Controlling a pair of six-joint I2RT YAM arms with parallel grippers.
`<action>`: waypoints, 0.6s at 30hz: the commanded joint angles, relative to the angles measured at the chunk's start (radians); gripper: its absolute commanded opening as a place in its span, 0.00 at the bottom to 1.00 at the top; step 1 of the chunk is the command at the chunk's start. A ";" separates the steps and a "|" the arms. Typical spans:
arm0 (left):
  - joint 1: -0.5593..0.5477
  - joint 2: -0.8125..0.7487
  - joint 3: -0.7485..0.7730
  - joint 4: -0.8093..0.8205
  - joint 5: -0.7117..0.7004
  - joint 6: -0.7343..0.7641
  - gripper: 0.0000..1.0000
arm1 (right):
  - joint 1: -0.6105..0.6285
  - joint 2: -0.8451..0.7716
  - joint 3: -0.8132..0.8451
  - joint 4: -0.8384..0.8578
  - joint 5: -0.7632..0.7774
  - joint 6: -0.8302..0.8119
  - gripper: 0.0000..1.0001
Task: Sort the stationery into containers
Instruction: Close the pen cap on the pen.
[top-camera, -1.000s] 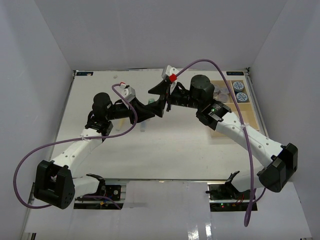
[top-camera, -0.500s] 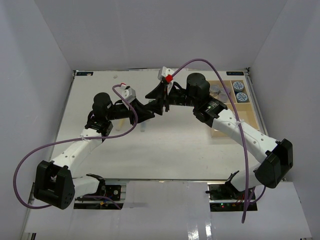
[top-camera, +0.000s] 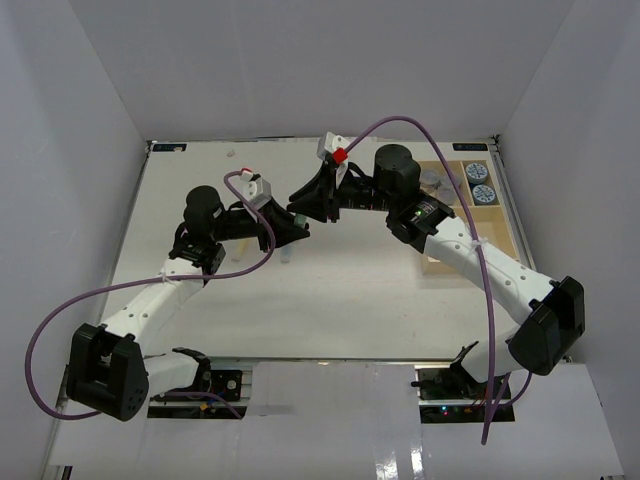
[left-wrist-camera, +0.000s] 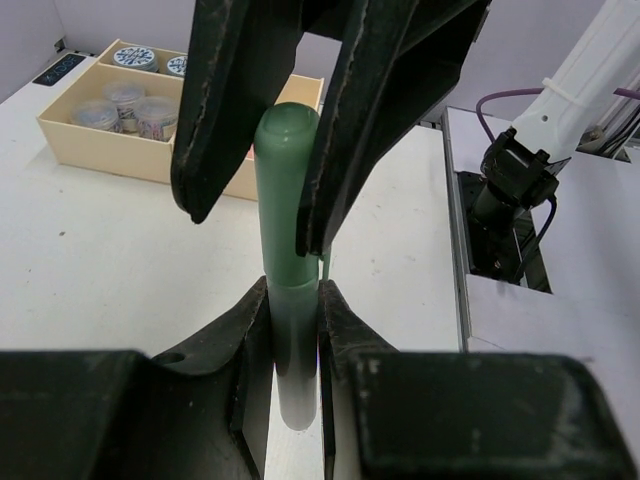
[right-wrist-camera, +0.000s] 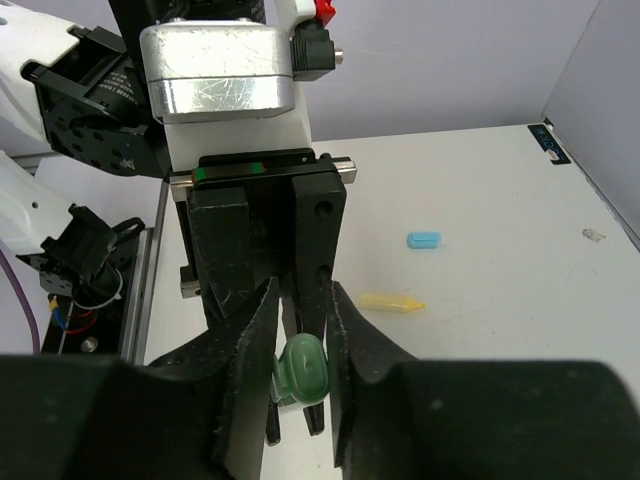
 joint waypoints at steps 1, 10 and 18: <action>-0.002 -0.033 0.009 0.032 0.012 0.017 0.00 | 0.005 0.004 0.006 0.035 -0.042 0.008 0.23; -0.001 -0.045 -0.002 0.075 0.017 -0.020 0.00 | 0.003 -0.001 -0.056 0.027 -0.097 -0.004 0.08; 0.012 -0.064 -0.013 0.171 0.052 -0.110 0.00 | 0.006 0.016 -0.114 -0.040 -0.160 -0.041 0.08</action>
